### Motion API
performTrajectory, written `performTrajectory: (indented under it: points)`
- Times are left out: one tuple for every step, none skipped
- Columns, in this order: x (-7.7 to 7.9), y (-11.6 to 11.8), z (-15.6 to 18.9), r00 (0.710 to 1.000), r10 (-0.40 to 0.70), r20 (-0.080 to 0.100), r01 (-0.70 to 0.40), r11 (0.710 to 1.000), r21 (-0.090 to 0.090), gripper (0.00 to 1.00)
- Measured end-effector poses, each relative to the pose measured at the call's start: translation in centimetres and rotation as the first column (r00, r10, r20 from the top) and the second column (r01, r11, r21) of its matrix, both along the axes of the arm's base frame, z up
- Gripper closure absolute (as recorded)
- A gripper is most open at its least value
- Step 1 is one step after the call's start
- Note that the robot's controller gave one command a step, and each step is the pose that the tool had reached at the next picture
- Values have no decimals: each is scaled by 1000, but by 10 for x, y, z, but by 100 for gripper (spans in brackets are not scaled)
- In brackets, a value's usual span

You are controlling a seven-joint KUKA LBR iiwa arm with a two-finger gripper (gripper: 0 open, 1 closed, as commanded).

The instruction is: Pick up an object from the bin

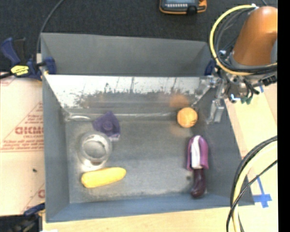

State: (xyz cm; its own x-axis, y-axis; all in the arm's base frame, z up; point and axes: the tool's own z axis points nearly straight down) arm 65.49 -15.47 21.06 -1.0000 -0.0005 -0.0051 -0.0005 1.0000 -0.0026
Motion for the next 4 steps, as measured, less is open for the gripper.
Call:
performTrajectory:
  points:
    - [-3, -1, -141, 999, -50, -7, 50, 999, 3, 0]
    - [-5, 7, -140, 894, -448, -16, 449, 894, 6, 0]
    - [-3, -8, -140, 988, -153, -10, 153, 988, -1, 0]
    - [-3, 1, -139, 852, -523, -31, 524, 852, 14, 0]
